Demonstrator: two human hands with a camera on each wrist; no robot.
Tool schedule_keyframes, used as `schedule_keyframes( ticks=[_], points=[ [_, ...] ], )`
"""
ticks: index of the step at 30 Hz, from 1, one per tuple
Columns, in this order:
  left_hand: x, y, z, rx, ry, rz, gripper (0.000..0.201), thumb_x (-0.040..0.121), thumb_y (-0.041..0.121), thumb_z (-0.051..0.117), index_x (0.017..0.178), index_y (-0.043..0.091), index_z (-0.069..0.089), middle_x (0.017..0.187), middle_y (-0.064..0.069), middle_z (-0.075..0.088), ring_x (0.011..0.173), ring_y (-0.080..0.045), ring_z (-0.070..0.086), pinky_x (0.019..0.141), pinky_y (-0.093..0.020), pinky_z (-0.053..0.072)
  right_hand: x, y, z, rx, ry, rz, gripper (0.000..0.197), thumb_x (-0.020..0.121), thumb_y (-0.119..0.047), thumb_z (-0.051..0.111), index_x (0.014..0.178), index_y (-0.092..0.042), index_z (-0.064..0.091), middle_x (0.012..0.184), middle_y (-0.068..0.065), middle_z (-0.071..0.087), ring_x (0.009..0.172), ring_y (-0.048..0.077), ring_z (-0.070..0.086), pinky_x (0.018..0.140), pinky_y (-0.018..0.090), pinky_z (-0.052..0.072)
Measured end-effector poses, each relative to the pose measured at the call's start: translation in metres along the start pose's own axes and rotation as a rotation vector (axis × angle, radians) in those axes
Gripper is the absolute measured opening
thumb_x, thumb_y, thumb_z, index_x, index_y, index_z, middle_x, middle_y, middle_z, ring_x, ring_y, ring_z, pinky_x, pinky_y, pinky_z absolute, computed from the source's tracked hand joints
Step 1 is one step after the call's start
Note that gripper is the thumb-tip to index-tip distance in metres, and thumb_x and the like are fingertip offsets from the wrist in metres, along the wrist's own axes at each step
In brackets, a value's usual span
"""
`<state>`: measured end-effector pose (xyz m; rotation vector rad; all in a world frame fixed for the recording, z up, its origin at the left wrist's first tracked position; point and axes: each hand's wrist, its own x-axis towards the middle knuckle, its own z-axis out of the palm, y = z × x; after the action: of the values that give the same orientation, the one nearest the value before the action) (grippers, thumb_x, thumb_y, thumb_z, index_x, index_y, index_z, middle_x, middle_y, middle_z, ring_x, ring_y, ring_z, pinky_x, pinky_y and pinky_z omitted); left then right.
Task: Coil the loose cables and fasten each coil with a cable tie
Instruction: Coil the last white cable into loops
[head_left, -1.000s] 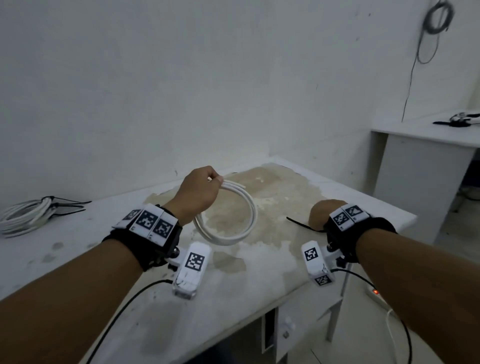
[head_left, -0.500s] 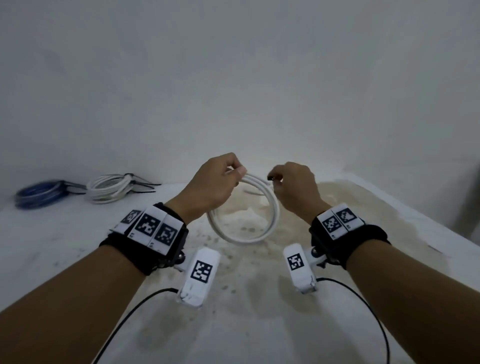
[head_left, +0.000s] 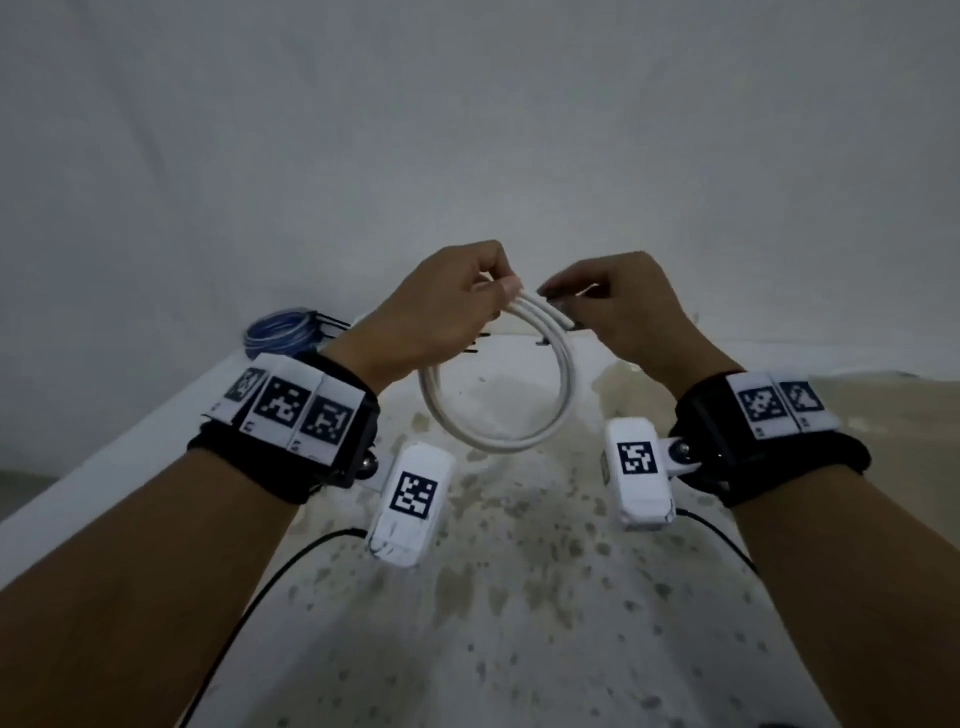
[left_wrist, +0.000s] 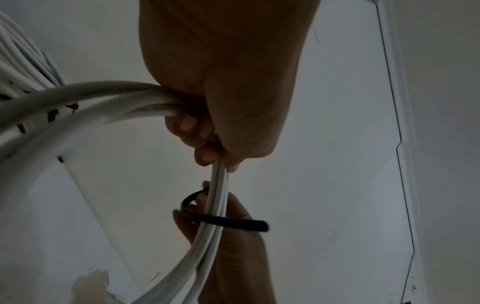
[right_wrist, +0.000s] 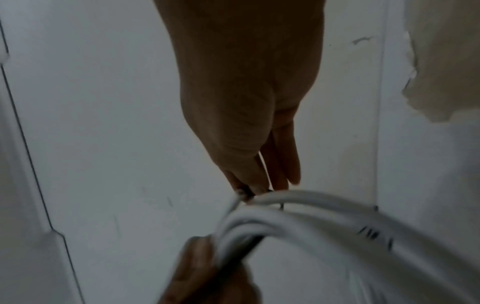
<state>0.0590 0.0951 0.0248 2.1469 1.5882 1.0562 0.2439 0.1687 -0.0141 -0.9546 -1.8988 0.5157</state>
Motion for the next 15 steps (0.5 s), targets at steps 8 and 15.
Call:
schedule_keyframes(
  ticks=[8, 15],
  points=[
    [0.029, -0.008, 0.049, 0.012, 0.031, 0.097, 0.025, 0.097, 0.025, 0.053, 0.073, 0.026, 0.052, 0.064, 0.013, 0.057, 0.064, -0.007, 0.051, 0.062, -0.032, 0.040, -0.004, -0.010, -0.025, 0.244, -0.079, 0.220, 0.019, 0.081, 0.004, 0.060, 0.081, -0.009, 0.075, 0.078, 0.018, 0.073, 0.075, 0.034, 0.071, 0.076, 0.043, 0.059],
    [0.039, 0.006, 0.064, 0.054, 0.175, 0.121, 0.014, 0.100, 0.028, 0.049, 0.088, 0.024, 0.056, 0.073, 0.015, 0.056, 0.069, -0.003, 0.051, 0.061, -0.025, 0.035, -0.006, -0.013, -0.034, 0.452, 0.010, 0.256, 0.004, 0.086, 0.005, 0.063, 0.085, 0.003, 0.066, 0.080, 0.020, 0.070, 0.073, 0.028, 0.071, 0.079, 0.042, 0.060]
  ],
)
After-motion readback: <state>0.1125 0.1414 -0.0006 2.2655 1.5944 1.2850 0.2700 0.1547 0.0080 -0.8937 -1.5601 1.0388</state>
